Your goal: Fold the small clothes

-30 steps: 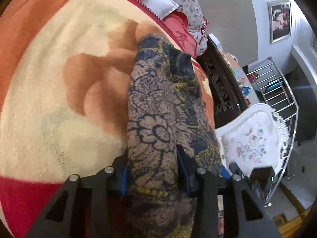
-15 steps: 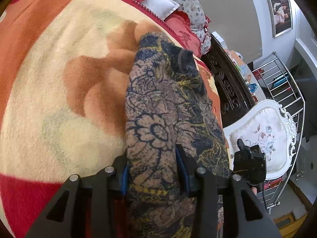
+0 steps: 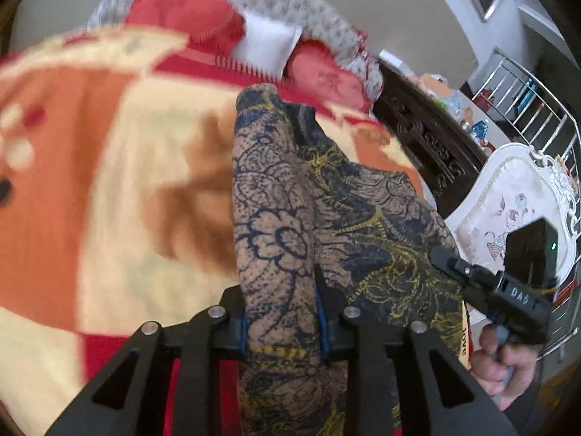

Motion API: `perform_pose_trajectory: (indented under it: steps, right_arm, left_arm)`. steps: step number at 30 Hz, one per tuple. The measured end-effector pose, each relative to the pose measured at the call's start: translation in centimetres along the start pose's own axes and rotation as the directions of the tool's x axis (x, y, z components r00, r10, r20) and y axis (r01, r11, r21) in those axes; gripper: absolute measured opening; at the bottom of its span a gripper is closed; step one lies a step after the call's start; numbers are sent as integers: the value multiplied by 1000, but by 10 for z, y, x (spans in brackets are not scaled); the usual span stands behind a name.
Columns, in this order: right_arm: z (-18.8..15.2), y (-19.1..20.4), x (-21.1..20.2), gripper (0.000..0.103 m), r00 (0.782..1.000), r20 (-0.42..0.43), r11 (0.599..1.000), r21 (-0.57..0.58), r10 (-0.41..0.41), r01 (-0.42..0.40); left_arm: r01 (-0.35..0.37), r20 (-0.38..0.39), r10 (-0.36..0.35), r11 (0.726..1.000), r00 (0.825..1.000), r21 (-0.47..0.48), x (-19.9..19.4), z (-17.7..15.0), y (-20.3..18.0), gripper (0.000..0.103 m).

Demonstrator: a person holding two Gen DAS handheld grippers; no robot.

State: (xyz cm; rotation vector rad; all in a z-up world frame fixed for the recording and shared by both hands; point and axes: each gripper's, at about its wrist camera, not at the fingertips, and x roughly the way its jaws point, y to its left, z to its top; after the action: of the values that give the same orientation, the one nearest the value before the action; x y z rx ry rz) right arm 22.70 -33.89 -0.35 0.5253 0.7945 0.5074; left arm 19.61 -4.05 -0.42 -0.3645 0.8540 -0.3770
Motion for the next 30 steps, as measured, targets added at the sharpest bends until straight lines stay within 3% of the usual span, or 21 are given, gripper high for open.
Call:
perform_pose_trajectory:
  steps: [4,9,11,13,15,17,20,24,26,27,28,29,30]
  right_arm:
    - [6,48,7,34,999,-10,998,-37,47,-48]
    - [2,114,54,34,993,-44,987,-111,113,-118]
    - [-5,127,79,34,989,-62,985,-103,131,-137]
    - [-15,128,104,34,991,-89,990,-92,96,-104]
    - [-27,116,129,36,992,-121,997,-66,24,-32]
    - [-34,102,146,40,985,-160,998,-43,-56,50]
    - [-34,86,131,43,987,-160,997,77,32,-20]
    - [-22,105,80,43,997,-72,999,-52,-12,9]
    - [-25,133,64,42,998,-36,984,-175,-50,43]
    - [-24,151,65,42,997,-37,971,-234,-67,56]
    - [-33,170,70,42,995,-52,948,-310,-88,68]
    - [-43,185,76,36,991,-49,924,-370,-125,98]
    - [-52,194,81,34,985,-35,902,-410,-166,137]
  left_arm:
    - [-17,61,19,999,998,-33,-51,15,41,28]
    - [-97,98,103,993,990,-61,-97,27,96,30]
    - [-109,61,115,989,991,-100,-93,25,120,33]
    - [-129,-12,128,985,992,-117,-72,19,141,36]
    - [-200,-110,187,973,976,-116,-38,11,161,46]
    - [-190,-75,181,972,981,-138,-39,9,164,50]
    - [-192,-27,190,974,981,-122,-58,11,158,52]
    - [-259,116,271,960,956,-107,-98,20,148,52]
    - [-241,164,259,963,952,-124,-108,21,137,47]
    - [-225,169,242,968,955,-115,-106,26,131,39]
    - [-228,158,241,969,958,-92,-99,25,121,23]
    - [-239,132,246,969,960,-71,-90,20,115,13]
    - [-243,101,248,968,963,-61,-77,16,112,10]
